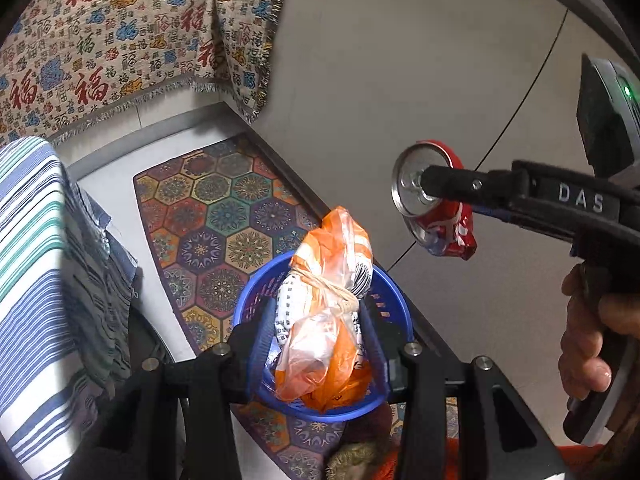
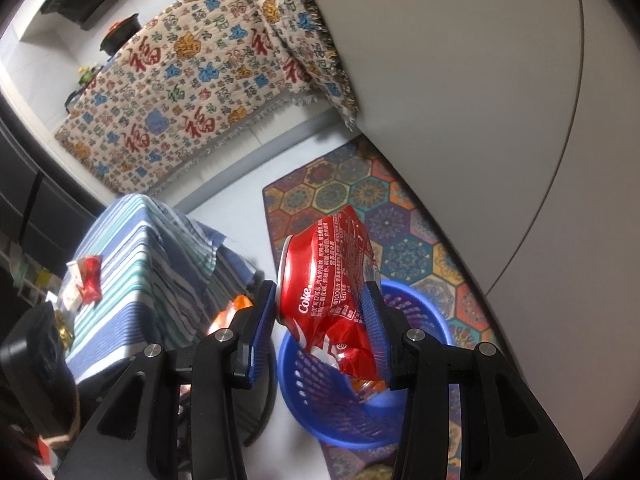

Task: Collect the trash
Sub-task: 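Carry the plastic bag and Coke can over the blue wastebasket with both tools, then open both tools to drop the bag and can into the wastebasket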

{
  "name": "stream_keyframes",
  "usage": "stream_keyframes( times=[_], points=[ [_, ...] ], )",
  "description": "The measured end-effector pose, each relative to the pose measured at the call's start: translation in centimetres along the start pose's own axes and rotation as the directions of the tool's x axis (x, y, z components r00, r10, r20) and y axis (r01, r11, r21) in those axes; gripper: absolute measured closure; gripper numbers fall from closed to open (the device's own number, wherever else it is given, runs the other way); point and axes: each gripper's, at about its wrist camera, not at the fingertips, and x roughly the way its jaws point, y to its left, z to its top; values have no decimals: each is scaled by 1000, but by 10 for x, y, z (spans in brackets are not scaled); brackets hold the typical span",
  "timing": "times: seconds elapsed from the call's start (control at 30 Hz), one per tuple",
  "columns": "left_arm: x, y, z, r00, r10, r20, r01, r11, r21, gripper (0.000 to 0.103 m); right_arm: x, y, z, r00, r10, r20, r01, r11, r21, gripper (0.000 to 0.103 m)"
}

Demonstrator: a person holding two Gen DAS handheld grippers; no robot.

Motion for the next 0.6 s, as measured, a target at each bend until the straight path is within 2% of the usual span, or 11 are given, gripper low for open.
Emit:
stream_keyframes(
  times=[0.23, 0.27, 0.3, 0.33, 0.53, 0.6],
  points=[
    [18, -8, 0, 1000, 2, -7, -2, 998, 56, 56, 4, -5, 3, 1000, 0, 8, 0, 1000, 18, 56],
    [22, -9, 1, 1000, 8, -11, -7, 998, 66, 47, 4, -5, 3, 1000, 4, 11, -4, 1000, 20, 47],
    [26, -10, 0, 1000, 18, -16, -17, 997, 75, 42, 3, -5, 3, 1000, 6, 17, -6, 1000, 23, 41],
    [29, -11, 0, 999, 29, -14, -28, 996, 83, 38, 1, -5, 4, 1000, 3, 25, -4, 1000, 26, 40],
    [28, -9, 1, 1000, -2, 4, 2, 998, 57, 38, -15, -8, 8, 996, -25, 87, 23, 999, 30, 37],
    [21, -7, 0, 1000, 1, 15, -2, 999, 52, 38, -21, -6, 8, 993, -46, 111, 44, 999, 20, 30]
  ],
)
